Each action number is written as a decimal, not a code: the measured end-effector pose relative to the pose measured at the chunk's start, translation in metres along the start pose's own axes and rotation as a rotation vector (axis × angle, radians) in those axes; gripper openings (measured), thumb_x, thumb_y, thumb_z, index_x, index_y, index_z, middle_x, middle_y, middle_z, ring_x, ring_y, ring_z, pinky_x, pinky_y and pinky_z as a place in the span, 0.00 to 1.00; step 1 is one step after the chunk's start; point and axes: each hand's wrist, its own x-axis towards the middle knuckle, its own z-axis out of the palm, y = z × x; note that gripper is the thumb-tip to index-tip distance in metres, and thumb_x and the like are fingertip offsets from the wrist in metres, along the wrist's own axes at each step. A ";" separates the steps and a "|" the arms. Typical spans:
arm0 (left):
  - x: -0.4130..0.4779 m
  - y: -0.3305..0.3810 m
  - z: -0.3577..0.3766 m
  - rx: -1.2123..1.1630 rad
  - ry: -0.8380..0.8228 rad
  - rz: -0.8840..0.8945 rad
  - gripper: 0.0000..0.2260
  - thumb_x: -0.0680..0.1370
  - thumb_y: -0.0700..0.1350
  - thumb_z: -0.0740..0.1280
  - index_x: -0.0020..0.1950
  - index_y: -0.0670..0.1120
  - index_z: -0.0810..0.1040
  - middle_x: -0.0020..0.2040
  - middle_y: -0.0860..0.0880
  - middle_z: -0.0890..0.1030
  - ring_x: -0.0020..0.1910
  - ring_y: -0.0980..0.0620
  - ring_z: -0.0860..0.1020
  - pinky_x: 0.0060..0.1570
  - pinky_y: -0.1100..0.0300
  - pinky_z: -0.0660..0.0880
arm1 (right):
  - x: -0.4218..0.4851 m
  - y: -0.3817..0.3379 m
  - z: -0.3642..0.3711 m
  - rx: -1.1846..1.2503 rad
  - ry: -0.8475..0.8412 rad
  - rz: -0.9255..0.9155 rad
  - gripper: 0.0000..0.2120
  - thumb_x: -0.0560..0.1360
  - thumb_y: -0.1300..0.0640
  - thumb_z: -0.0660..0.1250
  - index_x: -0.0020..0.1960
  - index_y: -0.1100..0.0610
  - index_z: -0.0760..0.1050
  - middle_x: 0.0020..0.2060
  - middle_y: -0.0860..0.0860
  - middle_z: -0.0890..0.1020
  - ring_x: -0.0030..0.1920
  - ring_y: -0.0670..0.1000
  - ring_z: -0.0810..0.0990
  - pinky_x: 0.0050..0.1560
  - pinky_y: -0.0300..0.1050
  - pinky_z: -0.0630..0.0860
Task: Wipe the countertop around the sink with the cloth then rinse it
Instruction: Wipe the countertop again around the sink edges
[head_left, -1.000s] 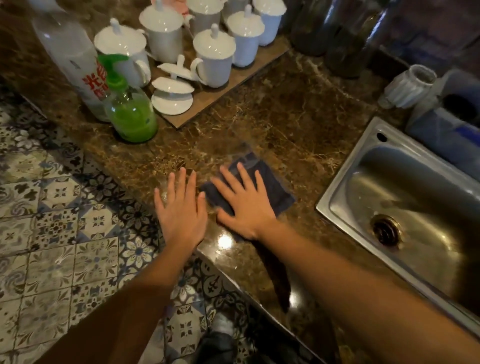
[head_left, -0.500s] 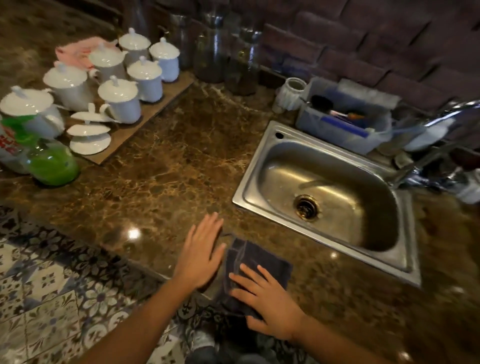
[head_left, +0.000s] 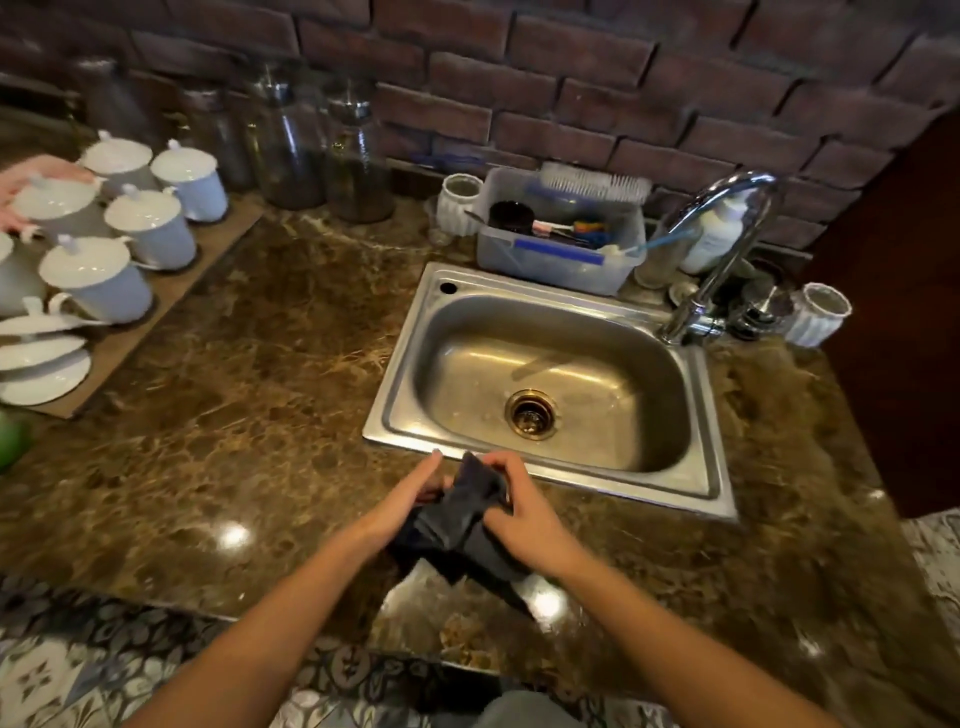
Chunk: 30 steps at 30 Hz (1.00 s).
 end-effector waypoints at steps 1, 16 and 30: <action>-0.004 0.012 0.005 -0.024 -0.033 -0.005 0.25 0.79 0.58 0.54 0.46 0.39 0.78 0.42 0.41 0.83 0.38 0.50 0.82 0.40 0.62 0.77 | 0.008 -0.010 -0.012 -0.006 -0.039 0.028 0.22 0.67 0.66 0.60 0.60 0.54 0.66 0.54 0.50 0.76 0.54 0.43 0.75 0.57 0.35 0.71; -0.024 -0.017 0.012 -0.508 0.040 -0.080 0.20 0.73 0.41 0.69 0.65 0.38 0.76 0.61 0.39 0.80 0.61 0.44 0.79 0.61 0.54 0.75 | 0.070 0.001 -0.049 -0.346 -0.508 0.356 0.15 0.73 0.48 0.73 0.55 0.52 0.75 0.42 0.43 0.75 0.40 0.39 0.73 0.42 0.32 0.69; 0.045 0.059 -0.096 0.558 0.762 0.272 0.23 0.78 0.48 0.67 0.70 0.44 0.67 0.68 0.41 0.67 0.68 0.41 0.66 0.69 0.47 0.63 | 0.160 -0.015 0.043 -0.496 0.322 0.070 0.17 0.77 0.55 0.63 0.65 0.51 0.71 0.60 0.52 0.75 0.61 0.51 0.72 0.62 0.47 0.70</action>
